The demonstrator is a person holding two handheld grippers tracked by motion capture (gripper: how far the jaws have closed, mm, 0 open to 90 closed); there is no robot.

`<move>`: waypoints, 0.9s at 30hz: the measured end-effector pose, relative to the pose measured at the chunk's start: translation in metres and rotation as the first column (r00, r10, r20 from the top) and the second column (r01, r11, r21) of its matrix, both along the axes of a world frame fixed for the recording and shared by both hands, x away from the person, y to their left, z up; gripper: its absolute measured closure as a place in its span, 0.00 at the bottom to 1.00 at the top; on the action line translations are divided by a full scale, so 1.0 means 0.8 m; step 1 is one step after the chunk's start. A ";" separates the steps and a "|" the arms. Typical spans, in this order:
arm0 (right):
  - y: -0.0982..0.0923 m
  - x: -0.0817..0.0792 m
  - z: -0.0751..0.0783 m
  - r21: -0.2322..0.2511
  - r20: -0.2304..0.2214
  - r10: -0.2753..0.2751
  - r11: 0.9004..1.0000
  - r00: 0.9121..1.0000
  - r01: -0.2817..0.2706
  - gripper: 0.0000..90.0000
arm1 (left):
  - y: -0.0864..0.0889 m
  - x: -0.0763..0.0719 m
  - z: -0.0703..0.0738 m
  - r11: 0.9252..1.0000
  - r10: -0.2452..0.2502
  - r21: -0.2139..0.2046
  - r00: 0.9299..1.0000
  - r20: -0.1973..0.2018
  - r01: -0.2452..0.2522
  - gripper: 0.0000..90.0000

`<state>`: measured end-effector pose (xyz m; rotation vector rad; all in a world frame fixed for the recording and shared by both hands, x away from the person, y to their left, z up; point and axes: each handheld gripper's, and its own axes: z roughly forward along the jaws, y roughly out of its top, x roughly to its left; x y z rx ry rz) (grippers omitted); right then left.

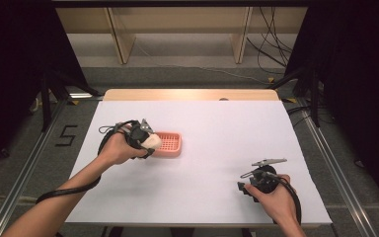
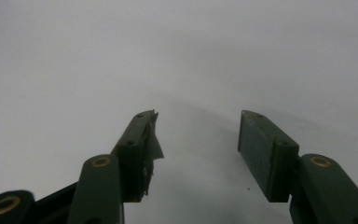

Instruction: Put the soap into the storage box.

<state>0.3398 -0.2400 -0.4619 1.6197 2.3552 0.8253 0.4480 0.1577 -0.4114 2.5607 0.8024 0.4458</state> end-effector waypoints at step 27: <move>0.001 -0.003 0.001 0.006 -0.013 -0.009 1.000 1.000 0.009 0.52 | -0.013 0.018 0.003 0.999 -0.040 0.014 0.999 0.022 0.040 0.55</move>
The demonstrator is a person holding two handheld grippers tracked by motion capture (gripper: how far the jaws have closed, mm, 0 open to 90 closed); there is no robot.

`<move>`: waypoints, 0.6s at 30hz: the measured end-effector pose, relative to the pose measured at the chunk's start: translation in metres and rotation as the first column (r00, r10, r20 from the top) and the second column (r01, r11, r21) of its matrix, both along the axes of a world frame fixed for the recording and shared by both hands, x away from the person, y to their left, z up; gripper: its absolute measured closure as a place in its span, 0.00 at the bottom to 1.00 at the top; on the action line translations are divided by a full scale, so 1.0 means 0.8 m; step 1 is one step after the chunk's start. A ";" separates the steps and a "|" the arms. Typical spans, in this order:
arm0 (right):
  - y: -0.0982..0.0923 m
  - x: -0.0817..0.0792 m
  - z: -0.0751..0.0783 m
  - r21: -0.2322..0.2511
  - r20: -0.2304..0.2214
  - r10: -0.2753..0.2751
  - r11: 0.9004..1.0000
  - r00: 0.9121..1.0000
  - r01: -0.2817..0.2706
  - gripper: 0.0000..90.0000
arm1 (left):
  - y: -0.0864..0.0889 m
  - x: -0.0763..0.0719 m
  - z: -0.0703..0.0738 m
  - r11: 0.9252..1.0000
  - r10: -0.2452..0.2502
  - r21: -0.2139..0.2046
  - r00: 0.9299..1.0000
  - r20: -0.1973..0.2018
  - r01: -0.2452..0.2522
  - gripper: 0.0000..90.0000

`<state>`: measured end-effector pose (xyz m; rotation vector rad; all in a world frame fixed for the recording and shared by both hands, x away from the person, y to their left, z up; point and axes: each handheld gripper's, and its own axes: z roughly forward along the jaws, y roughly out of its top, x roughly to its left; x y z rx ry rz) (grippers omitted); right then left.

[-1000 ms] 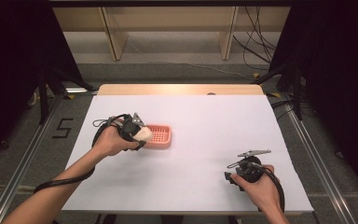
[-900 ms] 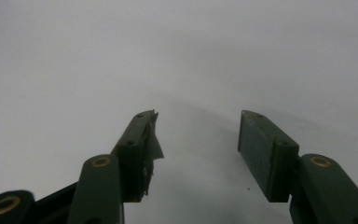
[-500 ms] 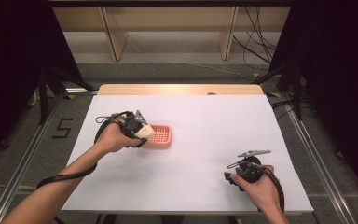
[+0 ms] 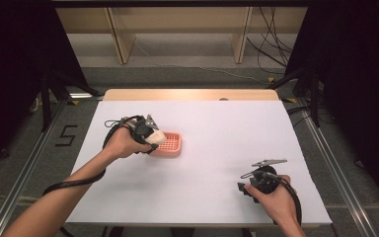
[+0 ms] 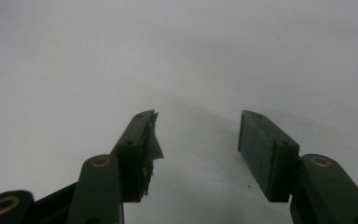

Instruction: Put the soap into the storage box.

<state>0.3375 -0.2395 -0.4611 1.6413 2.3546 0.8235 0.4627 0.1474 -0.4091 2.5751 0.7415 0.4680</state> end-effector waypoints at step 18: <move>-0.002 0.001 -0.001 -0.039 0.034 -0.003 0.999 0.999 0.004 0.52 | -0.001 0.007 -0.002 1.000 -0.010 0.006 1.000 0.012 0.010 0.55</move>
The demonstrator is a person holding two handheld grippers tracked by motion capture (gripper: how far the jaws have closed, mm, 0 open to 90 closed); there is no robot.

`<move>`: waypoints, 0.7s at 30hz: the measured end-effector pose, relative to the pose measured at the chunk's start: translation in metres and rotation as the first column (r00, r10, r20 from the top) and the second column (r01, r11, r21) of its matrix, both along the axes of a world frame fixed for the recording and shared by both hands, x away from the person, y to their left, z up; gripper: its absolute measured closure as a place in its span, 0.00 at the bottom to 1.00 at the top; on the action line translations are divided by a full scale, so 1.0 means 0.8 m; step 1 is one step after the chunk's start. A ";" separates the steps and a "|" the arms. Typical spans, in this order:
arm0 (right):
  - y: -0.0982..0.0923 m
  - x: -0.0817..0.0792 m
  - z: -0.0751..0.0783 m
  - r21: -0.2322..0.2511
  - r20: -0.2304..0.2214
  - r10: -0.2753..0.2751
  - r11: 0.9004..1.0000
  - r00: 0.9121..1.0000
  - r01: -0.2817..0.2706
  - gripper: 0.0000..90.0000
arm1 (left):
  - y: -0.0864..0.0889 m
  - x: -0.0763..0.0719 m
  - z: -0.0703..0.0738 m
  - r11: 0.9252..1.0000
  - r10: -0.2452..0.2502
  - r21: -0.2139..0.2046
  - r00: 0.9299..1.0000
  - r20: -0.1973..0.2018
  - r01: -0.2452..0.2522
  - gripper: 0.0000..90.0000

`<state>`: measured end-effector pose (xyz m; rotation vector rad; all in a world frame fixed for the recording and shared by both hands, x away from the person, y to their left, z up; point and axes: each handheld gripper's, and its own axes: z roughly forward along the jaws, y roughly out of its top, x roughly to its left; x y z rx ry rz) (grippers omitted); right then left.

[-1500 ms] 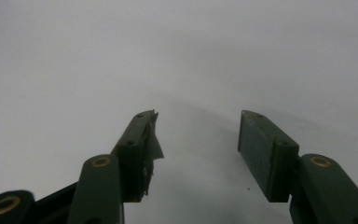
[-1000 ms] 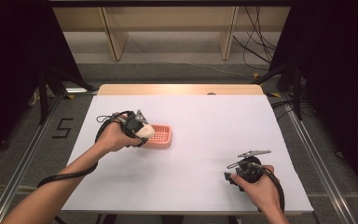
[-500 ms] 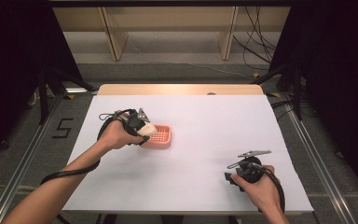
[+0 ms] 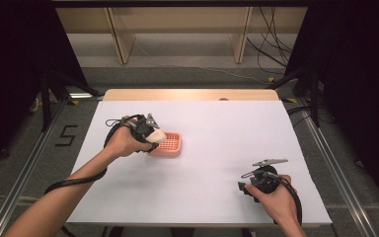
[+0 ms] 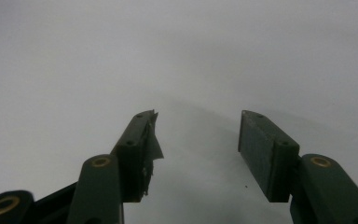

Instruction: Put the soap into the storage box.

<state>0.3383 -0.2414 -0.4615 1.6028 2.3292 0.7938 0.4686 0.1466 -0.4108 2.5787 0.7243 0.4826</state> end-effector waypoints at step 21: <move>0.002 -0.002 0.004 0.032 -0.032 -0.015 0.999 0.999 0.016 0.52 | -0.003 0.009 -0.002 1.000 -0.007 0.004 1.000 0.010 0.007 0.55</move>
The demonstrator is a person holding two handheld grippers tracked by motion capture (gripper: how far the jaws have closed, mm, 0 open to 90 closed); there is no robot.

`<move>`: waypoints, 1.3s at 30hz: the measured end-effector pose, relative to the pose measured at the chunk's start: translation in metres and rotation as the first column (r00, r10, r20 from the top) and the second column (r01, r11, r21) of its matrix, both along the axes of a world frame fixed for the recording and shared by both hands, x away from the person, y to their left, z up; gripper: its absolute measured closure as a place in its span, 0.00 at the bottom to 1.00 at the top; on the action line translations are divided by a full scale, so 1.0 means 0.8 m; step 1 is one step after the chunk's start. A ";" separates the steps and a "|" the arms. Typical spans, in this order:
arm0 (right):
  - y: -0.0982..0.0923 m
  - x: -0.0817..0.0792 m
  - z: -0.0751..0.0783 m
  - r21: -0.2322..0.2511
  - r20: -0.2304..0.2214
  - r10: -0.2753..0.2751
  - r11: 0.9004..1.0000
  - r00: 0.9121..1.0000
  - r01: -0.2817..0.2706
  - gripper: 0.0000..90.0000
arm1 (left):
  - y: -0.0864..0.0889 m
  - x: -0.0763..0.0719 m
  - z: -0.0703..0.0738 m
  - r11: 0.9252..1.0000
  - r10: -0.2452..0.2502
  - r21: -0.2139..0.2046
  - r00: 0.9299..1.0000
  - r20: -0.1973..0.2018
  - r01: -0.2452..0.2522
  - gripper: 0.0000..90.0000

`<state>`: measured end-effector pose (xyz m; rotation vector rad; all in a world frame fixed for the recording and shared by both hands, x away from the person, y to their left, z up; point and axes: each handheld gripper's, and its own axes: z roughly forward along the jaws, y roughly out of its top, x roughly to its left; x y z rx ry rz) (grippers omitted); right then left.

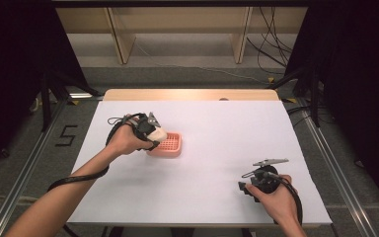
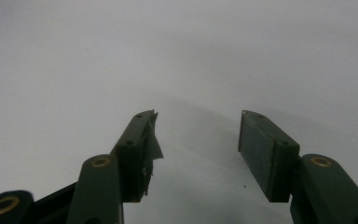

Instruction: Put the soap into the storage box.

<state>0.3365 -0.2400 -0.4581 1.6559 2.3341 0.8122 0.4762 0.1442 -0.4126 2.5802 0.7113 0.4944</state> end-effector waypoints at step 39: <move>0.001 0.000 -0.002 0.005 0.004 0.012 1.000 1.000 -0.012 0.52 | -0.013 0.014 -0.010 0.999 -0.035 0.024 0.999 -0.005 0.035 0.55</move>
